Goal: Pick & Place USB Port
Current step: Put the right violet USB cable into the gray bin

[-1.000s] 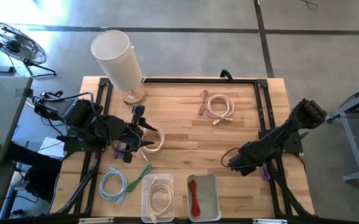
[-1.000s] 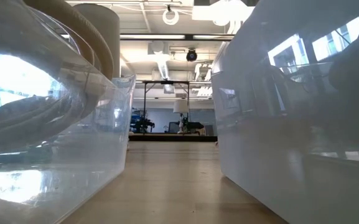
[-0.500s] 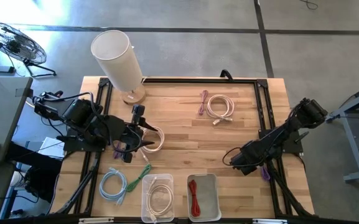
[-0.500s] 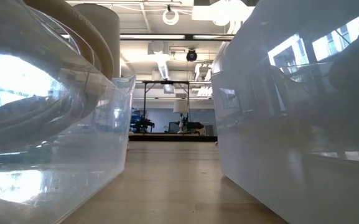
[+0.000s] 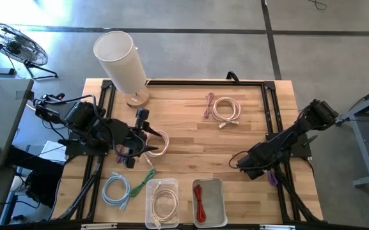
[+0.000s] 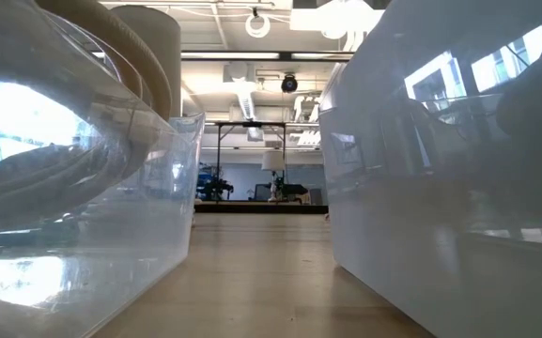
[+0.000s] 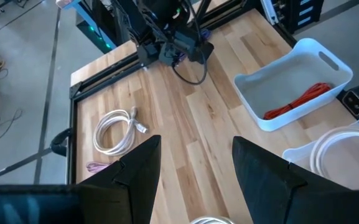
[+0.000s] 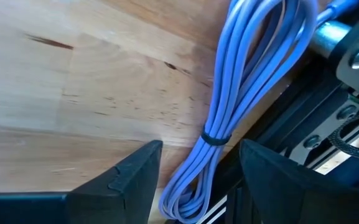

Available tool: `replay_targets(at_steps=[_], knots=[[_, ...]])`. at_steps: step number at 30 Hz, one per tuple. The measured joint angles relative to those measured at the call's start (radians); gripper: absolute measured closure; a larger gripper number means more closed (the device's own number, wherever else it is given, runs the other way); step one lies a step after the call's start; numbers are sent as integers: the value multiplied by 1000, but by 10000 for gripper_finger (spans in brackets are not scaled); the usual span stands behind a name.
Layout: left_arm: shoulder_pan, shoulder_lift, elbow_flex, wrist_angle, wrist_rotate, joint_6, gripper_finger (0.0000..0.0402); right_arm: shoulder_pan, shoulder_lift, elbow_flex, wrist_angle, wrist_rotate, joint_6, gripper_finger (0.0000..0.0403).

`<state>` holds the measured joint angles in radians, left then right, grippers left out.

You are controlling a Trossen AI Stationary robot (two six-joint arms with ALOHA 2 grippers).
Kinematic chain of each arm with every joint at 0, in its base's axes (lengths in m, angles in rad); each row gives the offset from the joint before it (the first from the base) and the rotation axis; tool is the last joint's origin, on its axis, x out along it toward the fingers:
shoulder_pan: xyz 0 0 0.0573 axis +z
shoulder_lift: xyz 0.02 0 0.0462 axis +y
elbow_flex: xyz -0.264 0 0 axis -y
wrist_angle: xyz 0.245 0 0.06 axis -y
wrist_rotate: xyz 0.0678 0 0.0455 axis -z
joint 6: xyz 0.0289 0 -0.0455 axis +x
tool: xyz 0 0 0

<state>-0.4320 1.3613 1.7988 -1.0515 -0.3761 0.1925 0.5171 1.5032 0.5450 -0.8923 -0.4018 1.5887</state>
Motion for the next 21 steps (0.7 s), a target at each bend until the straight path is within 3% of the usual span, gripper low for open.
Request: replay_targets(at_steps=[9,13,17,21], knots=[[0,0,0,-28,1,-42,209,-33,5,-6,31,-29,0,224],[0,0,0,-28,2,-45,209,-33,6,-7,56,-30,3,280],[0,0,0,-28,2,-51,209,-33,6,-6,75,-36,-6,369],[-1,0,0,-28,4,-65,209,-34,6,-6,78,-40,-13,380]])
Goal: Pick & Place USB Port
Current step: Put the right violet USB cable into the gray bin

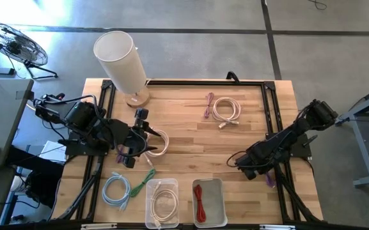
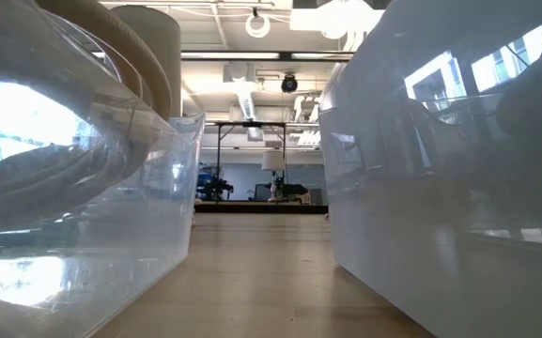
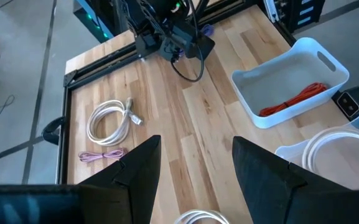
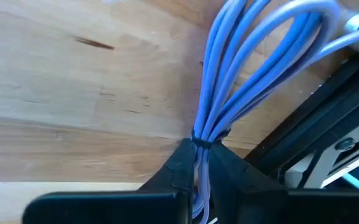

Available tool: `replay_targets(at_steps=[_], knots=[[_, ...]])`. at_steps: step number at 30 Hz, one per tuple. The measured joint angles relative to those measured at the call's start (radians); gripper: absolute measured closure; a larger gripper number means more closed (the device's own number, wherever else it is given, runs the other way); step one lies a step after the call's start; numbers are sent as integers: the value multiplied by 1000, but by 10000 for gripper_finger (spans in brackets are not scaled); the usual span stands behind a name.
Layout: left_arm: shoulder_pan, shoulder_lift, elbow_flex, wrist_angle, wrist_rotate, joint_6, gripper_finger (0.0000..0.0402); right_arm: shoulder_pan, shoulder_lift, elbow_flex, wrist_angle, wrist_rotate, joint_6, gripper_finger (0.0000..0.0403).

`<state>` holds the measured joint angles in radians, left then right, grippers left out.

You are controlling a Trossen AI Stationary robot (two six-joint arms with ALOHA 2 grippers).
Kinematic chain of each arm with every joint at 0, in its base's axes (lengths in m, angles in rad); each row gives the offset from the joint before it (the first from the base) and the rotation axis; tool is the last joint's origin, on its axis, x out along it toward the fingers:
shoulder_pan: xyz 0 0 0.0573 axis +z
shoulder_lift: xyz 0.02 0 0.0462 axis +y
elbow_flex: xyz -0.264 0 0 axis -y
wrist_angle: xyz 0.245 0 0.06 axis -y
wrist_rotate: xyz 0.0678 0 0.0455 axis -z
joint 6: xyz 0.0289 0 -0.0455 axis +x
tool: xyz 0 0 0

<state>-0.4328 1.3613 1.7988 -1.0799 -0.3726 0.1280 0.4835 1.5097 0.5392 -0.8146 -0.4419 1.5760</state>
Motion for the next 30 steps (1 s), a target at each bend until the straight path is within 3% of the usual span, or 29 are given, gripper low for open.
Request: replay_targets(at_steps=[8,15,23,30], knots=[[0,0,0,0,14,-2,209,6,8,74,-59,65,-64,391],[0,0,0,0,15,-2,209,41,6,310,-96,319,-86,400],[0,0,0,-2,15,-3,209,144,5,739,-291,645,-12,400],[0,0,0,-7,20,-5,209,265,33,1016,-141,955,14,401]])
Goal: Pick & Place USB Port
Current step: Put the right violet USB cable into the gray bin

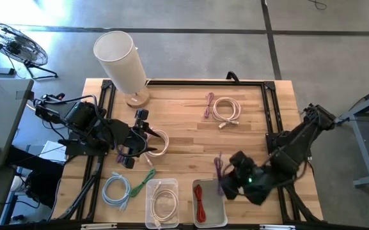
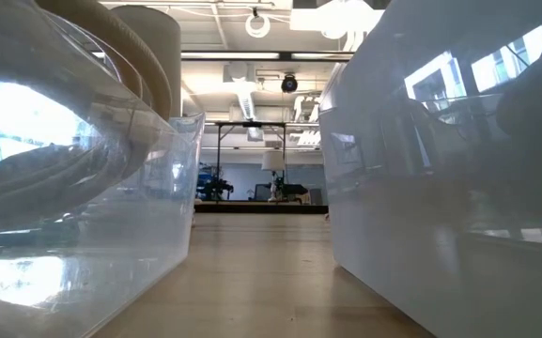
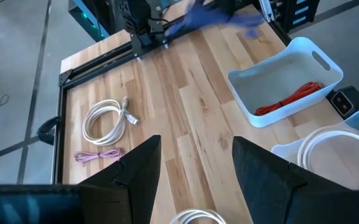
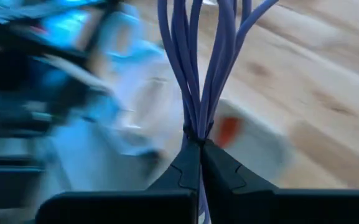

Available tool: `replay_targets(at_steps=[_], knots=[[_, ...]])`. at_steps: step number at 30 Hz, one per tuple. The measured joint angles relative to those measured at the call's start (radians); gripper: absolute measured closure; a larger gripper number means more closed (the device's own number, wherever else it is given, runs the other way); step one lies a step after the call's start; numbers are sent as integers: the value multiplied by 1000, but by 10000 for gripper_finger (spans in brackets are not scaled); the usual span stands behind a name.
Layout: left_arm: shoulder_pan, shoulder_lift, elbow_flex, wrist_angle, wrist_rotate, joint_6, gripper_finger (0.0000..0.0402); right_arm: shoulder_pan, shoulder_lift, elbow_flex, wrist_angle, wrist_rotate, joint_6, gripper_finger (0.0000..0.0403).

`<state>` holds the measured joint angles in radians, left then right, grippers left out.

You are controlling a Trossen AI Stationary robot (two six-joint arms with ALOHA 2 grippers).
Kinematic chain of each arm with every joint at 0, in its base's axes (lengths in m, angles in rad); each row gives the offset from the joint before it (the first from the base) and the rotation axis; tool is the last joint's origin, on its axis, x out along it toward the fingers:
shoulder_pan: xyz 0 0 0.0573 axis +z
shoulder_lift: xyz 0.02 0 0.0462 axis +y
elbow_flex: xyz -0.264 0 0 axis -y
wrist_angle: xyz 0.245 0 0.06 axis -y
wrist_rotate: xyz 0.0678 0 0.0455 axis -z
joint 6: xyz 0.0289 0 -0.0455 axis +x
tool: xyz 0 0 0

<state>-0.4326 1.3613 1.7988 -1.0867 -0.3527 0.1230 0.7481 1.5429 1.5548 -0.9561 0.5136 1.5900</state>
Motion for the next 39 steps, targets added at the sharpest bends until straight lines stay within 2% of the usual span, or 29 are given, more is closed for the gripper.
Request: replay_targets(at_steps=[2,5,14,21,27,33,39], knots=[[0,0,0,-6,6,0,209,22,34,50,64,48,-21,401],[0,0,0,-24,9,-3,209,39,97,109,144,55,-27,401],[-1,0,0,-46,17,-26,209,40,272,153,166,-76,74,402],[-2,3,0,-86,85,-90,209,40,325,64,193,-176,182,402],[-2,6,0,-129,141,-131,209,31,324,-63,351,-200,207,403],[-37,6,0,-148,120,-155,209,23,324,-184,516,-245,244,402],[-82,6,0,-166,74,-155,209,24,323,-224,561,-281,244,399]])
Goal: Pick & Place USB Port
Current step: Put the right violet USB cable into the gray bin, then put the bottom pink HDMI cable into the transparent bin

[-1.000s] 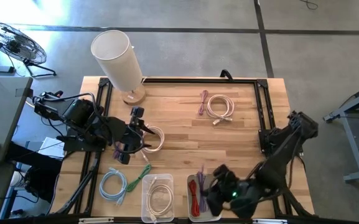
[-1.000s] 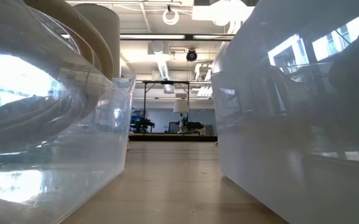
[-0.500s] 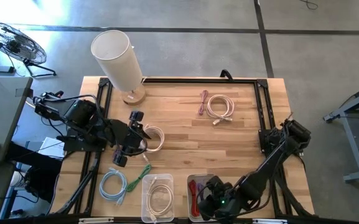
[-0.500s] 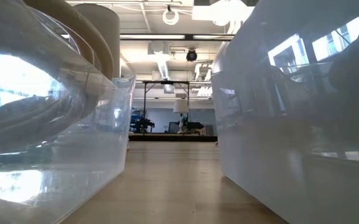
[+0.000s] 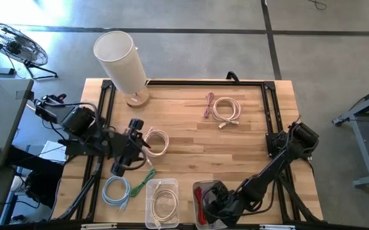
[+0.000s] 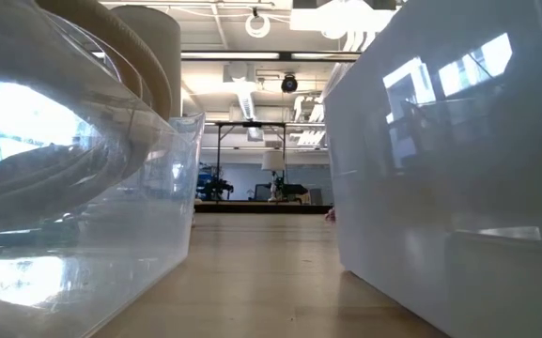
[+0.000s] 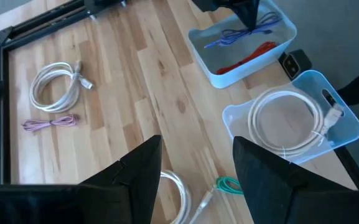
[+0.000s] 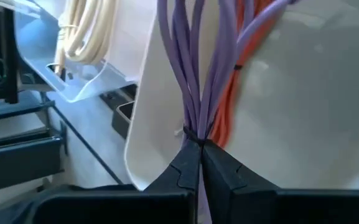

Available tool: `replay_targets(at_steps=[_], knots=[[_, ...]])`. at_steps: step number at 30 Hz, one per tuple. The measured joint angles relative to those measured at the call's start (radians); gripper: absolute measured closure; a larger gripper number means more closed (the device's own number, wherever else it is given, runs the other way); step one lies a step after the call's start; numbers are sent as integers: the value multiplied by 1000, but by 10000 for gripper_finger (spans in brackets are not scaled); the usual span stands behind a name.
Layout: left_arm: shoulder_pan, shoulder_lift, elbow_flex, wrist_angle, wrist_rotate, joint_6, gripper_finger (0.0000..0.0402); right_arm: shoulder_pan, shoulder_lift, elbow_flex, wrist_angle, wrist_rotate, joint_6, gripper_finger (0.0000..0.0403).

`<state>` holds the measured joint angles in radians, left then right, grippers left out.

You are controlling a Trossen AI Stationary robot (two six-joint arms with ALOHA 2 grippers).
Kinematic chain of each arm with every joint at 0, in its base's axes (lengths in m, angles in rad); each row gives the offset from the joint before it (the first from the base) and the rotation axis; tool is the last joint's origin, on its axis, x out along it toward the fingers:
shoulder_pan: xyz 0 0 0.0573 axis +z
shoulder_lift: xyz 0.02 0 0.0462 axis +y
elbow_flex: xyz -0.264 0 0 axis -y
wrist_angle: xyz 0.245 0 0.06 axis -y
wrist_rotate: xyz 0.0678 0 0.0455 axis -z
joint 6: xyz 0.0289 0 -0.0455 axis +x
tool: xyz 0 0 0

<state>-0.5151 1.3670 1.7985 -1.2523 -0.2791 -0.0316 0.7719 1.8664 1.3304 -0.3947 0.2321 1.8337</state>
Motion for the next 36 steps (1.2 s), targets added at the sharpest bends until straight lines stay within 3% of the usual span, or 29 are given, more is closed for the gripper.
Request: replay_targets(at_steps=[4,13,19,25,36], knots=[[-12,0,0,0,-18,0,209,-1,0,0,6,-7,-17,371],[-11,0,0,-8,-20,0,209,-36,-3,0,71,-50,-125,263],[-11,0,0,-9,7,16,209,-72,-62,-1,74,-36,-227,247],[-11,0,0,-54,111,23,209,-96,-203,-1,69,126,-426,253],[-11,0,0,-67,114,16,209,-184,-514,0,10,425,-1011,253]])
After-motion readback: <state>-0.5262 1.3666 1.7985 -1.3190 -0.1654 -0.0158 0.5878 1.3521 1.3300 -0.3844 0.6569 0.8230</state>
